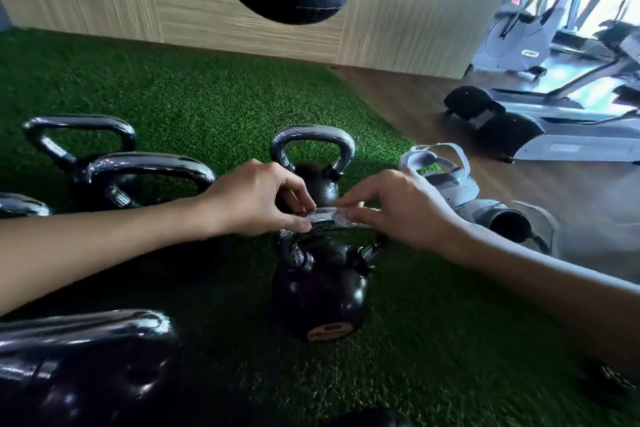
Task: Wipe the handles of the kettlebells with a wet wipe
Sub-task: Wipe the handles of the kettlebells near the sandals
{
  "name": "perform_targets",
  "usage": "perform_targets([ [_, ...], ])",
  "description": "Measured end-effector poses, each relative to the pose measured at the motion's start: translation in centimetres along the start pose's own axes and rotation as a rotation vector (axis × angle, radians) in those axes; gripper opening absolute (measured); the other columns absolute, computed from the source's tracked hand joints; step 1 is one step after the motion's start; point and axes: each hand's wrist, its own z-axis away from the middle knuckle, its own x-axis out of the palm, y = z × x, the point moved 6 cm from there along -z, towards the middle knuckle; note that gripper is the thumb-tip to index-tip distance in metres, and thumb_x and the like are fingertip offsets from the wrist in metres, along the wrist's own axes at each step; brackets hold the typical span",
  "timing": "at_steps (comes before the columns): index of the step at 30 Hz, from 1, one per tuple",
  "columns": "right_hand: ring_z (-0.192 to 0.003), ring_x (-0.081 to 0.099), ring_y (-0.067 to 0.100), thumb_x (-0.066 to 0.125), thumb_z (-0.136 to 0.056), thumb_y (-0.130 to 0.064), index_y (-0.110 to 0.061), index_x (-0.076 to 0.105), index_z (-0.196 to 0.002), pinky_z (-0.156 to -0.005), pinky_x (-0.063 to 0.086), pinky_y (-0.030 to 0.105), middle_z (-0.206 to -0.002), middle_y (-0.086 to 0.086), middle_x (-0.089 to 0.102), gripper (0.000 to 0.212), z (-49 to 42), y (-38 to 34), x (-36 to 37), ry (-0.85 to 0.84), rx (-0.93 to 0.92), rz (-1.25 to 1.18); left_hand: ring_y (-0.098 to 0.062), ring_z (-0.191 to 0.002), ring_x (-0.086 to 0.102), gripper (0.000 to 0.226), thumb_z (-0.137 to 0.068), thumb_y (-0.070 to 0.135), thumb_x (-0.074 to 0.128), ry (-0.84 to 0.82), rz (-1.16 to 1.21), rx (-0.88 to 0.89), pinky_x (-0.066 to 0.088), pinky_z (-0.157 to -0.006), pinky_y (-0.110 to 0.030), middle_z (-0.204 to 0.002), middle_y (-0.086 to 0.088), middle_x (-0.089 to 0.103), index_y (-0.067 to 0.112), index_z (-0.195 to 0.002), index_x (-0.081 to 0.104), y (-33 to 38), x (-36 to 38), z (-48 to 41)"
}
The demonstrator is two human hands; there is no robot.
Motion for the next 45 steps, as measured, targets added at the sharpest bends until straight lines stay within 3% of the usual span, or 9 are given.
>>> perform_targets([
  [3,-0.056,0.059,-0.006,0.073,-0.083,-0.051,-0.053,0.073,-0.101,-0.058,0.055,0.024,-0.097,-0.025,0.076,0.018,1.5,2.4,-0.7,0.021,0.034,-0.031,0.016,-0.079,0.064,0.027,-0.073,0.052,0.086,0.015,-0.074,-0.006,0.045,-0.067,-0.013,-0.082,0.029,0.073,0.041,-0.094,0.076,0.7,0.0,-0.2],
  [7,-0.088,0.071,0.001,0.075,-0.088,-0.041,-0.047,0.075,-0.106,-0.080,0.060,0.033,-0.105,-0.024,0.075,0.019,1.4,1.3,0.5,0.085,-0.042,-0.050,0.016,-0.079,0.063,0.027,-0.074,0.052,0.086,0.025,-0.195,-0.018,0.048,-0.067,-0.016,-0.084,0.029,0.073,0.042,-0.096,0.074,1.8,-0.2,0.1],
  [11,-0.067,0.062,-0.006,0.075,-0.088,-0.041,-0.049,0.075,-0.104,-0.064,0.054,0.024,-0.102,-0.027,0.075,0.018,2.4,4.3,0.4,0.098,0.028,-0.119,0.016,-0.076,0.063,0.025,-0.075,0.048,0.086,0.031,-0.215,-0.048,0.049,-0.070,-0.018,-0.083,0.029,0.073,0.042,-0.095,0.073,2.3,-0.2,0.3],
  [16,-0.091,0.071,-0.003,0.079,-0.085,-0.036,-0.045,0.076,-0.103,-0.088,0.058,0.032,-0.099,-0.028,0.075,0.021,4.5,7.7,1.0,0.153,0.089,-0.271,0.017,-0.075,0.061,0.021,-0.079,0.044,0.085,-0.006,-0.259,-0.073,0.046,-0.068,-0.017,-0.085,0.026,0.073,0.040,-0.096,0.073,3.1,-0.1,0.5],
  [19,-0.082,0.073,0.003,0.077,-0.087,-0.031,-0.044,0.076,-0.103,-0.081,0.060,0.032,-0.094,-0.028,0.074,0.021,4.3,7.1,1.3,0.170,0.046,-0.315,0.015,-0.073,0.062,0.021,-0.076,0.042,0.087,-0.046,-0.299,-0.112,0.047,-0.068,-0.021,-0.081,0.025,0.073,0.039,-0.091,0.072,3.5,-0.1,-0.2],
  [22,-0.077,0.072,0.000,0.079,-0.087,-0.019,-0.038,0.079,-0.100,-0.071,0.057,0.025,-0.096,-0.027,0.075,0.023,5.9,9.6,2.7,0.239,0.180,-0.553,0.015,-0.070,0.062,0.021,-0.075,0.037,0.088,-0.036,-0.307,-0.136,0.042,-0.064,-0.015,-0.079,0.024,0.074,0.037,-0.089,0.073,3.7,0.1,-0.5],
  [25,-0.090,0.073,0.002,0.079,-0.086,-0.011,-0.030,0.080,-0.098,-0.086,0.061,0.038,-0.097,-0.015,0.079,0.022,8.2,11.3,5.3,0.232,0.335,-0.850,0.015,-0.071,0.062,0.021,-0.076,0.035,0.089,-0.028,-0.272,-0.158,0.044,-0.067,-0.016,-0.082,0.024,0.074,0.037,-0.091,0.074,3.7,0.2,-0.1],
  [37,-0.102,0.072,0.003,0.088,-0.077,-0.018,-0.032,0.077,-0.089,-0.093,0.058,0.037,-0.094,-0.011,0.079,0.022,8.9,12.9,9.6,0.209,0.545,-1.028,0.022,-0.054,0.053,0.024,-0.075,0.030,0.090,0.001,-0.131,-0.183,0.034,-0.054,-0.002,-0.090,0.014,0.076,0.029,-0.096,0.079,3.6,0.1,0.4],
  [45,-0.096,0.075,0.019,0.088,-0.077,-0.016,-0.021,0.075,-0.093,-0.091,0.059,0.046,-0.093,-0.003,0.080,0.021,9.2,12.0,13.3,0.058,0.684,-1.057,0.011,-0.085,0.066,0.023,-0.072,0.045,0.089,0.065,-0.143,-0.194,0.054,-0.087,-0.028,-0.083,0.030,0.073,0.042,-0.091,0.076,2.3,0.3,0.9],
])
